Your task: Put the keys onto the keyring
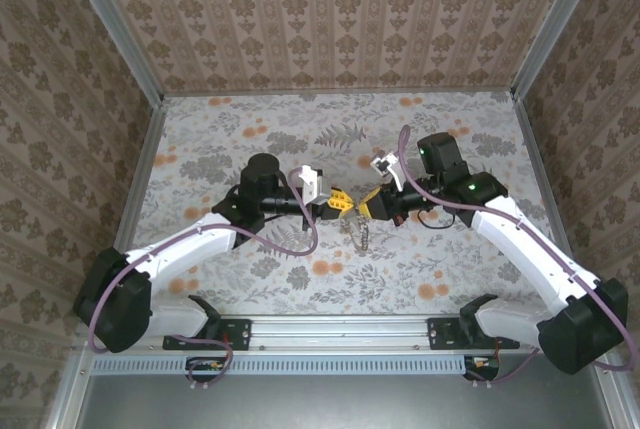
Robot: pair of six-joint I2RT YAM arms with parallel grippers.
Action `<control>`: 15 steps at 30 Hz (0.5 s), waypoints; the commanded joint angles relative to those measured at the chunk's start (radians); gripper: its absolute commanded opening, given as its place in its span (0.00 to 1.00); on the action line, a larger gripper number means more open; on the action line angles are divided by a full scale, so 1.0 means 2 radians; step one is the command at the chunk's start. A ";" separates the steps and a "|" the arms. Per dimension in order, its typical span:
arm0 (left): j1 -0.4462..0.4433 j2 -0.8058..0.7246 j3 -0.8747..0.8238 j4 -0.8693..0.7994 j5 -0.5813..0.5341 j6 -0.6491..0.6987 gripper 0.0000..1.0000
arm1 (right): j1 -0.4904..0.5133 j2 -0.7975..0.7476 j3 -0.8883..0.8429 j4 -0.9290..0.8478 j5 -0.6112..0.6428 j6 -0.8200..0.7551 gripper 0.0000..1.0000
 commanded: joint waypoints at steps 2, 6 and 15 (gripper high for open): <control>-0.002 -0.016 -0.004 0.042 0.002 -0.012 0.00 | 0.002 0.010 0.000 -0.003 -0.016 0.029 0.00; -0.002 -0.015 -0.010 0.066 -0.005 -0.019 0.00 | 0.001 0.010 -0.013 0.022 -0.045 0.045 0.00; -0.011 0.020 -0.043 0.234 -0.021 -0.101 0.00 | 0.003 0.021 -0.031 0.080 -0.044 0.073 0.03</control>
